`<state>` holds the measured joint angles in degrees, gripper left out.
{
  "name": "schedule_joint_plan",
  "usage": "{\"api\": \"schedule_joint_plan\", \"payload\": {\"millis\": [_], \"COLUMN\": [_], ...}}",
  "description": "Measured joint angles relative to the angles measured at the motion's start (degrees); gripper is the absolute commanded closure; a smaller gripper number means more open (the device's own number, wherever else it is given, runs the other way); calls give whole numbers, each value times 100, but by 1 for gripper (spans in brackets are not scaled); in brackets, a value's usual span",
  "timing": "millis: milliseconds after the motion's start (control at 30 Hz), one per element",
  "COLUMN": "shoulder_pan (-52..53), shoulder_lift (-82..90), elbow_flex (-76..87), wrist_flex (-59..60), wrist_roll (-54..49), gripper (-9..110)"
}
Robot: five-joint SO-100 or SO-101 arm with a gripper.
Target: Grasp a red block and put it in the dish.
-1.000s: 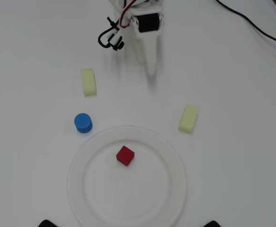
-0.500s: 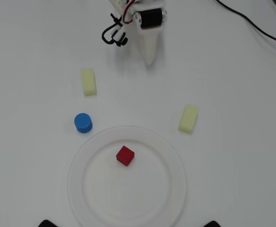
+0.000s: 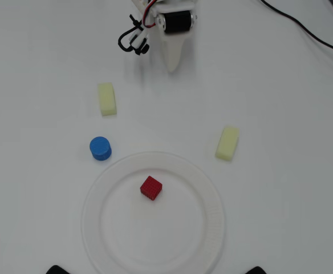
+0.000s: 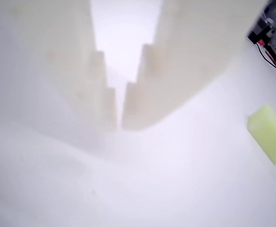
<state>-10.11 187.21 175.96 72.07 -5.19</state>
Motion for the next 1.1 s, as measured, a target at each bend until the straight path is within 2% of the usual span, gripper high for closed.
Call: {"api": "schedule_joint_plan", "payload": {"millis": [1100], "shoulder_pan": [44], "shoulder_lift": [0], "elbow_flex": [0], "wrist_flex": [0], "wrist_roll": [-255], "gripper": [101]}}
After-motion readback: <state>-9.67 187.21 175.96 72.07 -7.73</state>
